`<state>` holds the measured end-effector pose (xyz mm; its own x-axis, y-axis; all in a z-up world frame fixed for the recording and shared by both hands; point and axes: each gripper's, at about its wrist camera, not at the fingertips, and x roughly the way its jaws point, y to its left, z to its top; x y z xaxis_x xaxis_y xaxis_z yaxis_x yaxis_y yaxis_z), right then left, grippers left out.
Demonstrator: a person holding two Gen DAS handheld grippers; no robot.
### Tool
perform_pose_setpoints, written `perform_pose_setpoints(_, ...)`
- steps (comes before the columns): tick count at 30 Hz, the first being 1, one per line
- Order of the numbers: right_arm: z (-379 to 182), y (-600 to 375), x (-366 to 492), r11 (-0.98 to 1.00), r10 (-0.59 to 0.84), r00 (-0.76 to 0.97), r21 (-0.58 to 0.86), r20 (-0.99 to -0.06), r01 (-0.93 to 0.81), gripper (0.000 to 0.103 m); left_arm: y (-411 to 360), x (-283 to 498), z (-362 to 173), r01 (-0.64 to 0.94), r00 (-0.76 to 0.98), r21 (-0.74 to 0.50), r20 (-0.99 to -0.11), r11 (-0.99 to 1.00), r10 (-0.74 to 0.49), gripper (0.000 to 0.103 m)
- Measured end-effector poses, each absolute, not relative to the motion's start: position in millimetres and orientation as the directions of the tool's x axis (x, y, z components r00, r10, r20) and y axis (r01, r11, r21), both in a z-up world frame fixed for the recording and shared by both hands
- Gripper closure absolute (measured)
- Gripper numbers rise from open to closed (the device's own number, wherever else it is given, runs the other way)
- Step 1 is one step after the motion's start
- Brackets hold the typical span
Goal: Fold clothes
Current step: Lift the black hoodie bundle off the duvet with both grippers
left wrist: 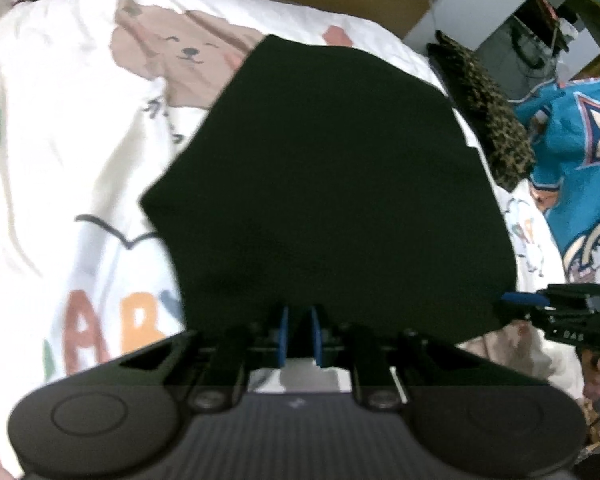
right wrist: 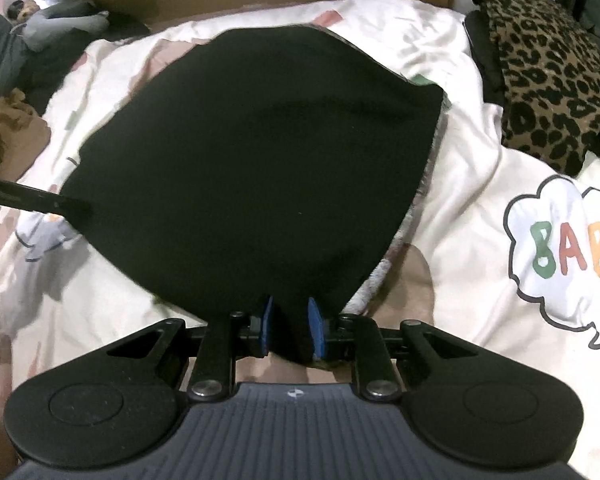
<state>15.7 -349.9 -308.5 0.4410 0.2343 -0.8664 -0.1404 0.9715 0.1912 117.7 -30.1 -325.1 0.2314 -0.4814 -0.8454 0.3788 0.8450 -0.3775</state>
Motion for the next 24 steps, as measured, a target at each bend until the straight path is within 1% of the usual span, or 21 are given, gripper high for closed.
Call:
perform_pose_setpoints(4, -316, -353, 22, 0.97, 0.237, 0.439, 0.185, -0.867, -0.158, 0.08, -20, 120, -328, 0.359, 0.248, -0.371, -0.846, 0.856, -0.471, 0.093)
perform_pose_setpoints(6, -317, -353, 26, 0.972, 0.23, 0.441, 0.18, -0.868, -0.154, 0.081, -16, 121, -327, 0.35, 0.272, -0.339, -0.855, 0.873, -0.441, 0.093)
perform_pose_setpoints(11, -304, -351, 26, 0.982, 0.182, 0.458, 0.136, -0.87, -0.133, 0.081, 1, 124, -322, 0.306, 0.298, -0.328, -0.859, 0.894, -0.417, 0.093)
perform_pose_setpoints(14, -288, -345, 19, 0.978, 0.192, 0.492, 0.126, -0.849, -0.165, 0.08, 3, 122, -311, 0.299, 0.325, -0.325, -0.849, 0.897, -0.416, 0.087)
perform_pose_setpoints(18, -280, -327, 13, 0.959, 0.26, 0.493, 0.164, -0.83, -0.229, 0.08, -6, 117, -298, 0.298, 0.317, -0.38, -0.826, 0.875, -0.467, 0.086)
perform_pose_setpoints(21, -279, -308, 13, 0.94, 0.302, 0.476, 0.175, -0.826, -0.293, 0.08, -30, 113, -295, 0.362, 0.282, -0.399, -0.815, 0.843, -0.506, 0.082)
perform_pose_setpoints(23, -280, -298, 14, 0.93, 0.318, 0.467, 0.175, -0.825, -0.324, 0.08, -48, 104, -296, 0.42, 0.25, -0.4, -0.812, 0.815, -0.527, 0.074)
perform_pose_setpoints(24, -280, -294, 14, 0.925, 0.325, 0.463, 0.175, -0.825, -0.336, 0.08, -56, 100, -297, 0.446, 0.231, -0.4, -0.813, 0.8, -0.535, 0.074)
